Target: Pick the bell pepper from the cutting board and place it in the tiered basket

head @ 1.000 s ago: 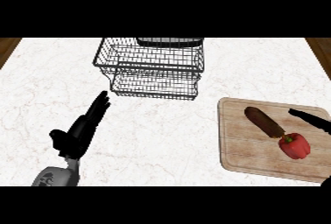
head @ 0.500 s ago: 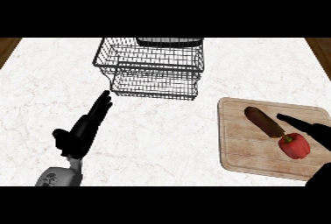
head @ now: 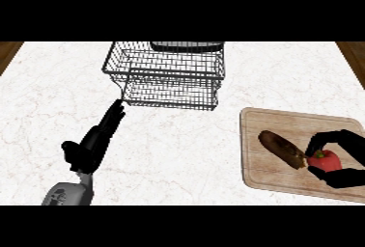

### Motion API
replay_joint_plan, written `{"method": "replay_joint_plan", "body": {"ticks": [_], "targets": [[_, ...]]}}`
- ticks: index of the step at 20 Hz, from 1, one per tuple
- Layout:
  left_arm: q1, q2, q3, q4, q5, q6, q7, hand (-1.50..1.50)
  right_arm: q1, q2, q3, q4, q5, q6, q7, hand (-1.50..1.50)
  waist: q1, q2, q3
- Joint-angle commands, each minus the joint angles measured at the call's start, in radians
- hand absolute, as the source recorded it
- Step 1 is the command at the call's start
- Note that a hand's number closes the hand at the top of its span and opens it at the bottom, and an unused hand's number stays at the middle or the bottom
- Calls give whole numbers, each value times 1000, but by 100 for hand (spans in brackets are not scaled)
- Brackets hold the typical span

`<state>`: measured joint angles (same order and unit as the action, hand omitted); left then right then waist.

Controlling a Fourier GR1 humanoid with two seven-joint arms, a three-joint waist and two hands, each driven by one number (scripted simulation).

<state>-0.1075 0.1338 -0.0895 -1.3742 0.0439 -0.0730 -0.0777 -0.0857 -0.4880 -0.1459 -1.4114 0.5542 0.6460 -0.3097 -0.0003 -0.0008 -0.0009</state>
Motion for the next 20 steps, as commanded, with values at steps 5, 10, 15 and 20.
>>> {"method": "replay_joint_plan", "body": {"ticks": [5, 10, 15, 20], "targets": [[-12, -27, 26, -7, -31, -9, 17, 0, -1, 34, -27, -19, 28, -17, -37, 150, 0, 1, 1], [-22, 10, 57, 37, -2, -48, -9, 0, -19, 48, -54, -113, 104, -98, 166, 150, 5, 0, 0], [-40, -29, 19, 31, -25, -28, -5, 0, -68, 22, -35, -126, 366, -274, 421, 150, 15, 1, 0], [25, -40, 14, -12, -35, -6, -4, 0, -182, 207, -68, -265, 199, -204, 565, 150, 6, -3, 0]]}}
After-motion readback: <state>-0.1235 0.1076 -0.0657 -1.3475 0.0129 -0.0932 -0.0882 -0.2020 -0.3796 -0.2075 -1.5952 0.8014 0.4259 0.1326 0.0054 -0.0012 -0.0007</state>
